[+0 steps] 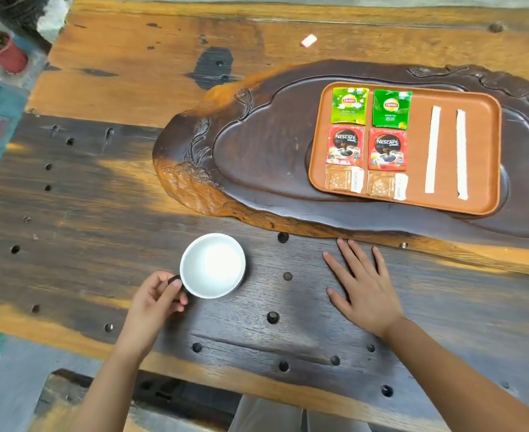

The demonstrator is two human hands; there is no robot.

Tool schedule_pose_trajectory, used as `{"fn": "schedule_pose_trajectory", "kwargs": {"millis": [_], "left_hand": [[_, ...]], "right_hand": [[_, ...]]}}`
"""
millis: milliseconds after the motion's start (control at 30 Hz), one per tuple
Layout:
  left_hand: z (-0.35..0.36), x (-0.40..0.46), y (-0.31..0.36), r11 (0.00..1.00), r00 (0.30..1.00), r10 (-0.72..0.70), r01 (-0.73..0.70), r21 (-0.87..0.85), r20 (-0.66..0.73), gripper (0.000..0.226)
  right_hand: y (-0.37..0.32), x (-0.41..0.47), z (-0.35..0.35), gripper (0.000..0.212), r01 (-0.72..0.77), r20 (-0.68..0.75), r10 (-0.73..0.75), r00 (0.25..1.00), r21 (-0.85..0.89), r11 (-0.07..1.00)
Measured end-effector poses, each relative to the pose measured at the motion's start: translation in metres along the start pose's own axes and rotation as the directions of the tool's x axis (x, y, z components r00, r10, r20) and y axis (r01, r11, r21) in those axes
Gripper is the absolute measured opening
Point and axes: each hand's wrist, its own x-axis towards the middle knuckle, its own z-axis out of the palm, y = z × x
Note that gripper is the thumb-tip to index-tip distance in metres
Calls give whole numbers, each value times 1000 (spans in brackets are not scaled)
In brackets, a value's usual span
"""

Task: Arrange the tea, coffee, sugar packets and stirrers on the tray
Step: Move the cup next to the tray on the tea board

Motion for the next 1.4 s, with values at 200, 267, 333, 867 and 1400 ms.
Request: {"fn": "schedule_pose_trajectory", "kwargs": {"millis": [200, 267, 333, 867, 1400], "left_hand": [[11, 20, 29, 992, 991, 117, -115, -42, 61, 10], [17, 32, 47, 987, 983, 153, -148, -59, 99, 11], [26, 49, 68, 980, 972, 192, -182, -84, 135, 19], [96, 191, 159, 977, 907, 212, -192, -92, 365, 23], [105, 202, 165, 979, 916, 199, -198, -39, 348, 19]], "right_hand": [[1, 0, 1, 62, 6, -26, -5, 1000, 44, 999], [2, 0, 1, 62, 10, -31, -8, 999, 57, 998], [2, 0, 2, 62, 16, -40, -14, 999, 65, 998], [3, 2, 5, 63, 40, -100, -28, 995, 125, 991], [4, 2, 3, 64, 39, -96, -29, 995, 99, 994]]}}
